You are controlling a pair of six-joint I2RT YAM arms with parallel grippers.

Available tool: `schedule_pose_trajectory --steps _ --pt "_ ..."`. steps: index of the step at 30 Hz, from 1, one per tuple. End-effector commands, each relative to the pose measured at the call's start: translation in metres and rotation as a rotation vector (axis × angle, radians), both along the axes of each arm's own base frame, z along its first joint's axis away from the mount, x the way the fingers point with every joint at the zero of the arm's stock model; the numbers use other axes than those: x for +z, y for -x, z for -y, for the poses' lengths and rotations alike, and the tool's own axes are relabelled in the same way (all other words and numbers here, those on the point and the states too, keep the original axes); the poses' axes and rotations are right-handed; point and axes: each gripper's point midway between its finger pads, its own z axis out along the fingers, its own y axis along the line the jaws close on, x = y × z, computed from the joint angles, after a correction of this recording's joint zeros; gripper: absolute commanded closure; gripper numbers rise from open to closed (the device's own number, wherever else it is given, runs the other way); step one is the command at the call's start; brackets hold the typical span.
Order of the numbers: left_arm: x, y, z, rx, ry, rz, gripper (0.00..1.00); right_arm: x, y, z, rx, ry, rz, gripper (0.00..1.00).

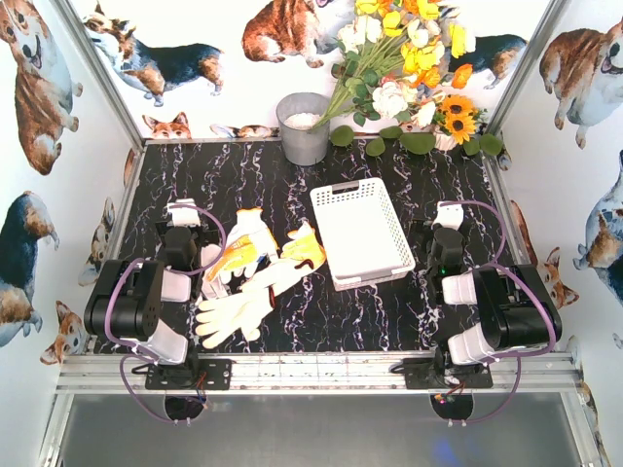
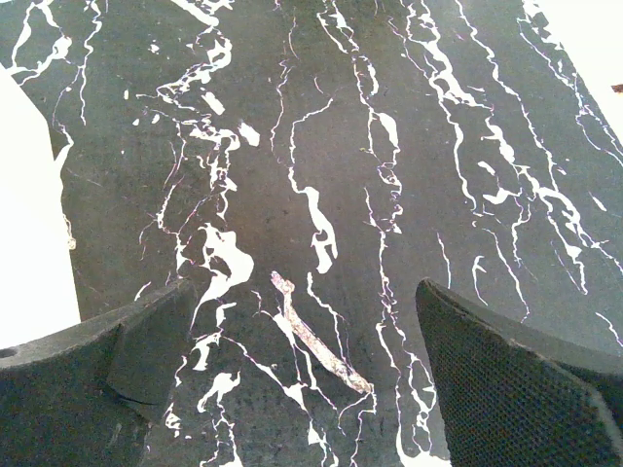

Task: Put the gloves into the storage basket
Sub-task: Move the bin to the center of the board.

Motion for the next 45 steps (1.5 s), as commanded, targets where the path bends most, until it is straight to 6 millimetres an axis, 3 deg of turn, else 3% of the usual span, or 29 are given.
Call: schedule_pose_trajectory --steps 1,15,18,21,23,27,34,36,39,40,45 --pt "0.005 -0.002 0.001 -0.005 -0.004 0.018 0.00 0.017 -0.009 -0.003 0.009 -0.002 0.061 0.00" --pt "0.006 -0.001 0.000 0.004 0.001 0.026 0.00 0.016 -0.009 -0.003 0.009 -0.003 0.060 0.00" --pt "0.012 0.005 -0.009 0.057 0.013 0.054 0.00 0.022 -0.002 0.011 -0.088 -0.011 0.087 0.00" --pt "0.023 0.011 -0.010 0.073 0.025 0.040 0.00 0.027 0.009 0.007 -0.056 -0.017 0.113 0.00" --pt "0.040 0.017 -0.014 0.108 0.046 0.063 0.00 0.028 0.011 0.005 -0.043 -0.019 0.120 0.00" --pt "0.069 0.029 -0.015 0.129 0.096 0.122 0.00 0.028 0.009 0.005 -0.042 -0.011 0.125 0.00" --pt "0.098 0.035 -0.006 0.107 0.152 0.133 0.00 0.033 0.007 0.004 -0.039 0.000 0.152 0.00" --pt "0.105 0.040 -0.006 0.110 0.167 0.139 0.00 0.041 0.013 0.014 -0.135 0.025 0.124 0.00" --pt "0.113 0.047 -0.008 0.135 0.191 0.137 0.00 0.071 0.021 0.026 -0.211 -0.014 0.121 0.00" --pt "0.117 0.049 -0.008 0.136 0.199 0.141 0.00 0.093 0.024 0.027 -0.215 -0.041 0.172 0.00" --pt "0.142 0.058 -0.004 0.119 0.225 0.147 0.00 0.130 0.044 0.026 -0.201 -0.129 0.191 0.00"
